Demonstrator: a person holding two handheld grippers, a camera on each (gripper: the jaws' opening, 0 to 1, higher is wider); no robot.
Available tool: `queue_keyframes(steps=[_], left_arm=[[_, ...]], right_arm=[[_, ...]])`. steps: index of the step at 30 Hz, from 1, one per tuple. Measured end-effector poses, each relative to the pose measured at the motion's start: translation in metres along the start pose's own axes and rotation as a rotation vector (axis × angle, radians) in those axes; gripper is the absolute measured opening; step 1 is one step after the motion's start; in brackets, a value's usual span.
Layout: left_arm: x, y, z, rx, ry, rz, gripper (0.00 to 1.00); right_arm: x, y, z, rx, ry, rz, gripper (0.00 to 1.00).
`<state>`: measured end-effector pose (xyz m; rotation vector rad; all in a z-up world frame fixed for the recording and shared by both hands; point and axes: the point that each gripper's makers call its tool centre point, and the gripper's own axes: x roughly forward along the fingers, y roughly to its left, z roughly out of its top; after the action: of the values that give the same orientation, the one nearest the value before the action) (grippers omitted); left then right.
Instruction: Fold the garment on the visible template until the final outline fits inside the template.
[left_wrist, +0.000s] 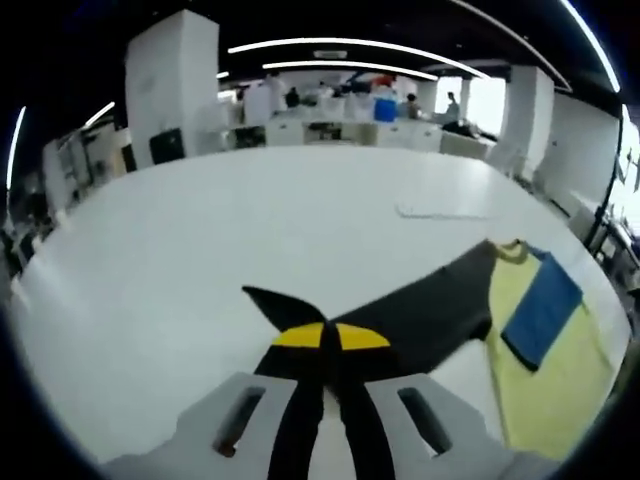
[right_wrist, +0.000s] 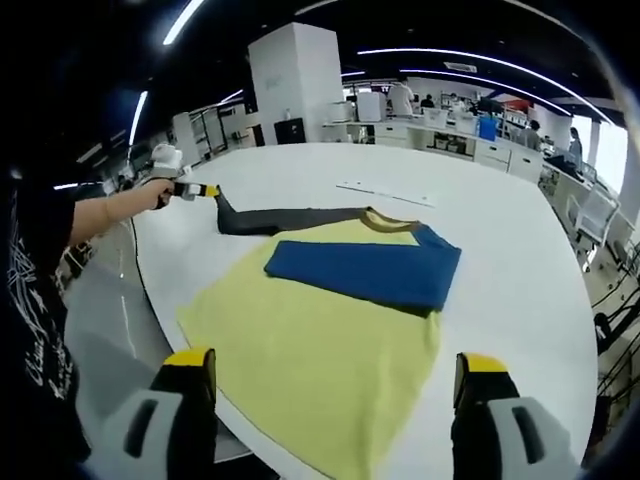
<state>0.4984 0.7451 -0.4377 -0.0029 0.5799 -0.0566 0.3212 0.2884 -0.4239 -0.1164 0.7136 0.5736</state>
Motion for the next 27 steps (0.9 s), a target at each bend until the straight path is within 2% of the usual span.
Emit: queue_keyframes(steps=[4,11,27], left_arm=[[0.005,-0.027,0.011,0.036,-0.035,-0.067,0.0],[0.007,-0.066,0.025,0.102,-0.055,-0.122,0.0],[0.013,-0.139,0.05,0.075,-0.102,-0.245,0.0]], right_arm=[[-0.001,0.002,0.002,-0.019,-0.002,0.003,0.99],[-0.004,0.005,0.004,-0.03,-0.013,0.015,0.99],[-0.012,0.012,-0.009,-0.03,-0.002,0.013,0.99]])
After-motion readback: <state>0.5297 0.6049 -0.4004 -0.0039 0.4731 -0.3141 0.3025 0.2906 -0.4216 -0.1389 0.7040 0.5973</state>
